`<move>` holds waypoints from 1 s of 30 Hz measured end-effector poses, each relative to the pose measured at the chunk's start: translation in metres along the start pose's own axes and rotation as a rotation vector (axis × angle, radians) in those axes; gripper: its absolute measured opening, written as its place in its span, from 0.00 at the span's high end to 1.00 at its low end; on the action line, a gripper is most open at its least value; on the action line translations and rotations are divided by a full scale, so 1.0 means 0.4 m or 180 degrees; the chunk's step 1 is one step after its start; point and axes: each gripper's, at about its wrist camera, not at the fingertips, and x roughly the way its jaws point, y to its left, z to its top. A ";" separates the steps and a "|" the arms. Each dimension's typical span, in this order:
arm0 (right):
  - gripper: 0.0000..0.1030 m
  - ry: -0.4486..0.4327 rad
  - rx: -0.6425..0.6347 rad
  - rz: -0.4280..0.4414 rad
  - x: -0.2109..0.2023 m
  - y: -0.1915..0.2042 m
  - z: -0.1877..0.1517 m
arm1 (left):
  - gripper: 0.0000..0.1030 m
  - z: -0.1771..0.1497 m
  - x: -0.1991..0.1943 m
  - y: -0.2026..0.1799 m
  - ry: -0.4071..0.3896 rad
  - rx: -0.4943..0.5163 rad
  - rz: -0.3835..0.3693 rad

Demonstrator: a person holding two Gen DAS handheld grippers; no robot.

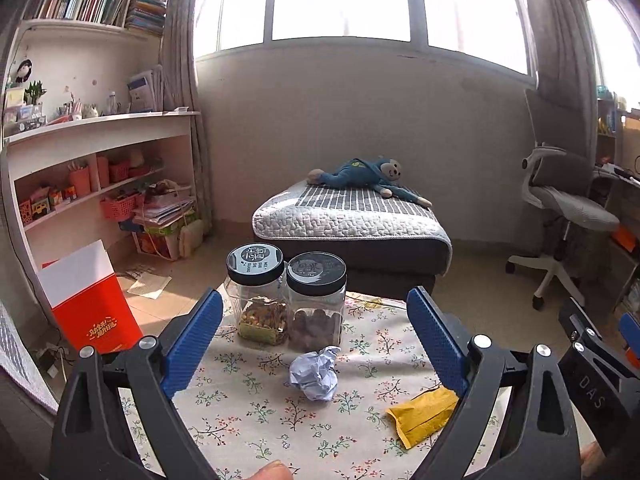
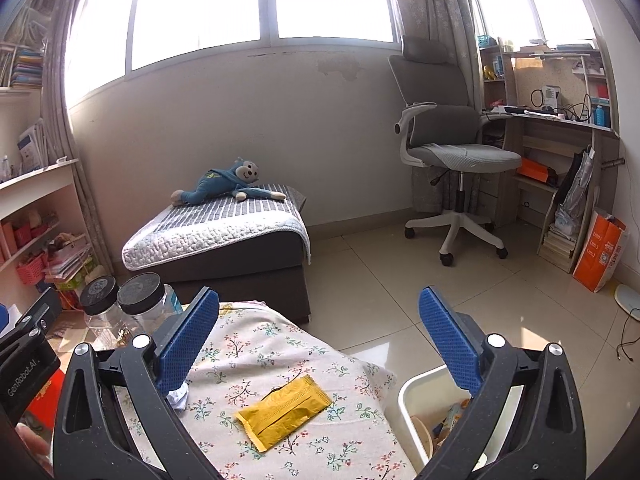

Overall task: Collect trash
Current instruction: 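Move both open tools back over the table, then close the right tool on the crumpled tissue while the left reaches the yellow packet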

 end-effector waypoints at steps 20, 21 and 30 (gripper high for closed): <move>0.07 0.1377 -0.0870 0.0803 0.296 0.439 -0.250 | 0.12 -0.065 0.188 0.354 0.0581 -0.0434 0.0572; 0.07 0.1414 -0.0869 0.0841 0.311 0.454 -0.264 | 0.12 -0.069 0.198 0.371 0.0616 -0.0471 0.0581; 0.32 0.1747 -0.0923 0.1179 0.431 0.513 -0.321 | 0.12 -0.087 0.268 0.427 0.0909 -0.0634 0.0567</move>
